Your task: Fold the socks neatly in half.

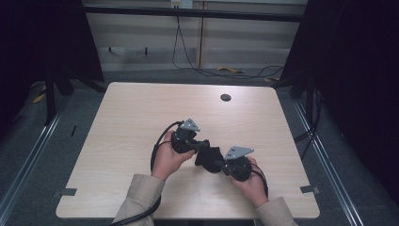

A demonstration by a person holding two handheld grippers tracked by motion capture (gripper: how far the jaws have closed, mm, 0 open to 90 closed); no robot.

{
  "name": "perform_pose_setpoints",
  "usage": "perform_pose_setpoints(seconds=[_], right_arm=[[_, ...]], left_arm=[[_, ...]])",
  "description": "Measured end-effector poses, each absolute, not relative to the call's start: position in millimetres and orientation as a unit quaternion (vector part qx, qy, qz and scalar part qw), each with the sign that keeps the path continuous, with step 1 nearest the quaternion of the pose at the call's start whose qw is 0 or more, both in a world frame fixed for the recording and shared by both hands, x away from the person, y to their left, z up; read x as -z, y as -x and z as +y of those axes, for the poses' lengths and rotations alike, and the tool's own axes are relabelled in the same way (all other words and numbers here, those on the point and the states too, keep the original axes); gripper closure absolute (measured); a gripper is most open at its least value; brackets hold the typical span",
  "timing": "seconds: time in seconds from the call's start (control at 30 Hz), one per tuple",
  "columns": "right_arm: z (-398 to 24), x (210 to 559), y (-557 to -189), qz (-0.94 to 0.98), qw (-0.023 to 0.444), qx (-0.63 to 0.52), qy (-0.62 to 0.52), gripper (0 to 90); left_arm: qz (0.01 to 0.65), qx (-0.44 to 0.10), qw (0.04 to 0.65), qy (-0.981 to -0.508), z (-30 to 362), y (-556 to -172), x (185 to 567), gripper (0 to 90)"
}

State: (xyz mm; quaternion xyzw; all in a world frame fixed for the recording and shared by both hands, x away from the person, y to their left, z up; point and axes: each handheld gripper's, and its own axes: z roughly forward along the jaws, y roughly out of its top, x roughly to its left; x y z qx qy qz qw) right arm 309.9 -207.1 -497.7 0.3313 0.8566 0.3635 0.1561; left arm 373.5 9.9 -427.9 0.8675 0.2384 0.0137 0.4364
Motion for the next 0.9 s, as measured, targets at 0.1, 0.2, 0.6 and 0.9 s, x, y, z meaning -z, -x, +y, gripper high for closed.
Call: perform_pose_setpoints(seconds=[0.1,0.2,0.6,0.9], right_arm=[[-209,498,-310,0.857,0.154,-0.367,-0.328,90.0],[-208,498,-310,0.858,0.157,-0.365,-0.326,90.0],[-237,477,-302,0.842,0.174,-0.379,-0.342,88.4],[-236,495,-307,0.855,0.166,-0.337,-0.357,87.5]], left_arm=[[0.237,-0.011,0.435,-0.869,4,-373,431,86.9],[0.235,-0.008,0.437,-0.868,1,-373,433,86.9],[0.233,-0.007,0.435,-0.870,-1,-373,437,86.9],[0.225,-0.002,0.429,-0.875,-7,-371,437,86.9]])
